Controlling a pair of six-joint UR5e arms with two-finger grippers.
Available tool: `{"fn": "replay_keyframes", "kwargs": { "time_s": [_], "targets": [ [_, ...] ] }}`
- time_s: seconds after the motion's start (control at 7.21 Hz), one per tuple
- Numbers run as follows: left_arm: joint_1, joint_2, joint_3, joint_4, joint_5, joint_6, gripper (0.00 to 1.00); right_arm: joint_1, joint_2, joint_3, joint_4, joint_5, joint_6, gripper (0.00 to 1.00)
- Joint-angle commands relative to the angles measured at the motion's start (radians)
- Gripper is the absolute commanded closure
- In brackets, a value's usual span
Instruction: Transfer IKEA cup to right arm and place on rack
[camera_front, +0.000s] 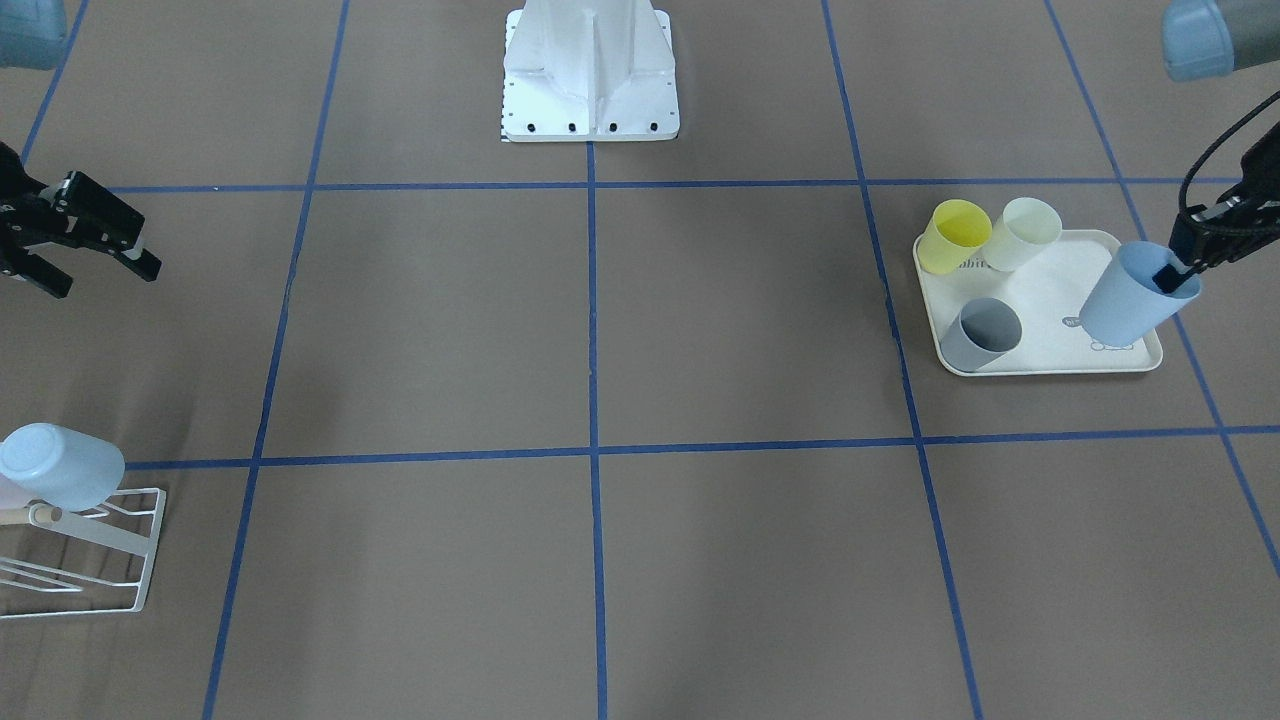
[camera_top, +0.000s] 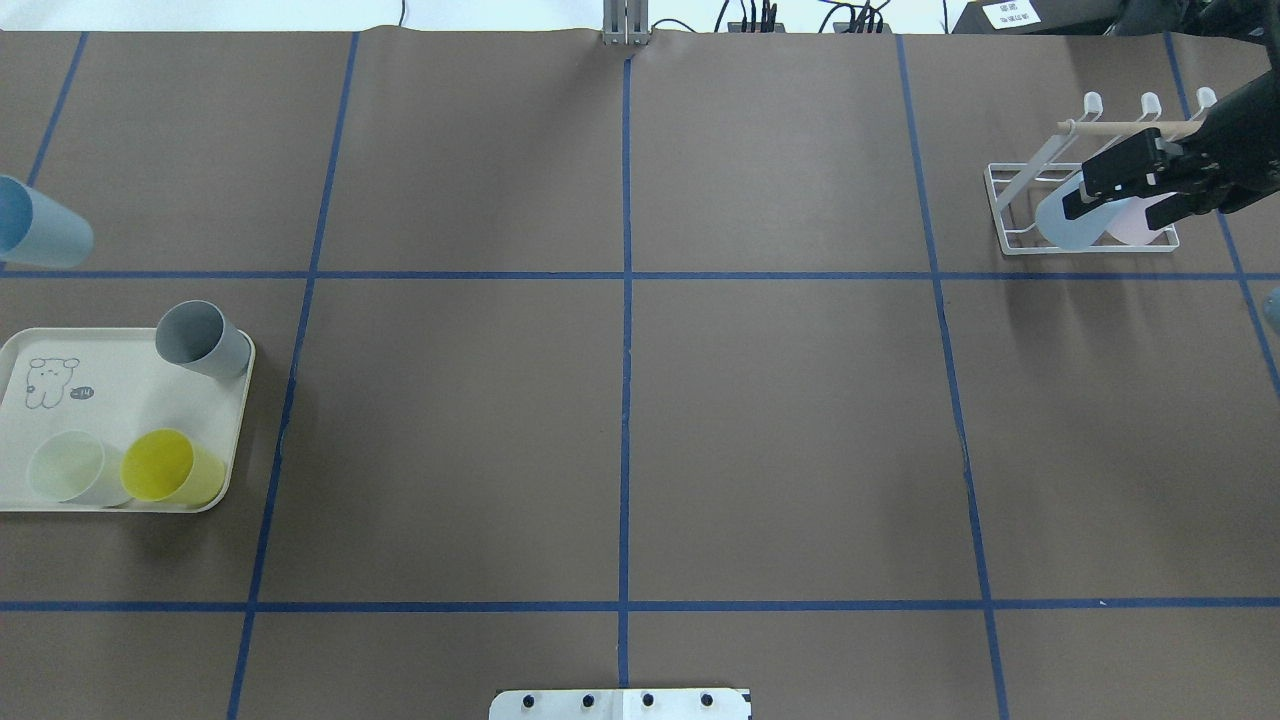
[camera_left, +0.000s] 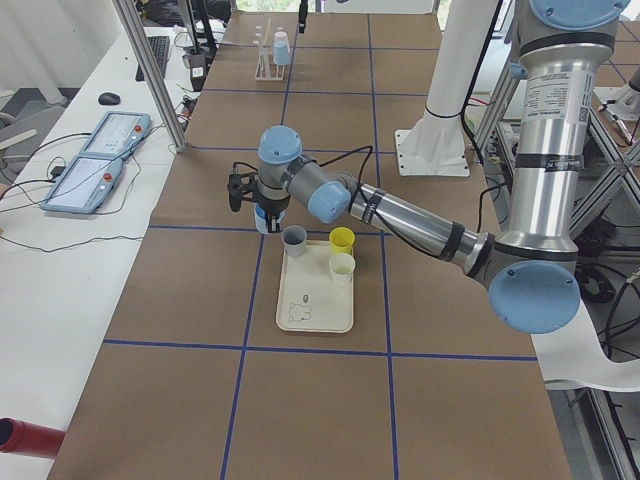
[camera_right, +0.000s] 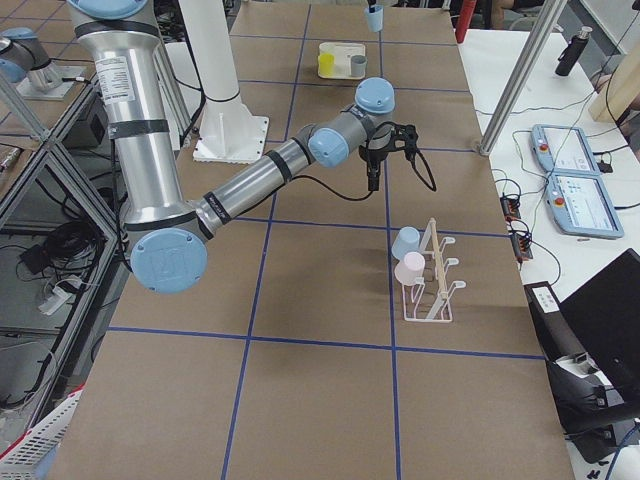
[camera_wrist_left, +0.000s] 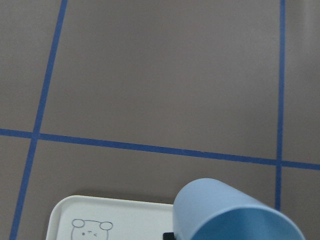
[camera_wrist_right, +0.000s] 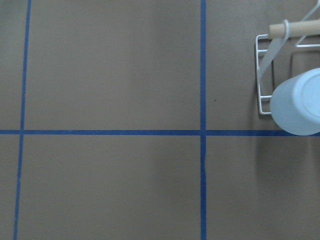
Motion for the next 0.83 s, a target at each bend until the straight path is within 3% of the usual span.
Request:
{"fn": "replay_keyframes", "kwargs": {
  "time_s": [0.0,0.28,0.42,0.55,0.69],
  "targets": [
    [0.109,-0.071,-0.094,-0.034,-0.048,-0.271,1.00,-0.085,0.005,0.002,0.213,-0.017,0.276,0.01],
    [0.235,-0.164,-0.095,-0.123,-0.127,-0.567,1.00,-0.163,0.003,0.002,0.435,-0.049,0.506,0.01],
    [0.303,-0.233,-0.101,-0.166,-0.071,-0.613,1.00,-0.191,0.005,0.002,0.550,-0.047,0.585,0.01],
    [0.386,-0.275,-0.095,-0.278,-0.046,-0.836,1.00,-0.215,0.005,0.002,0.658,-0.049,0.657,0.01],
    [0.444,-0.283,-0.071,-0.532,0.069,-1.011,1.00,-0.222,0.005,0.002,0.786,-0.049,0.753,0.01]
  ]
}}
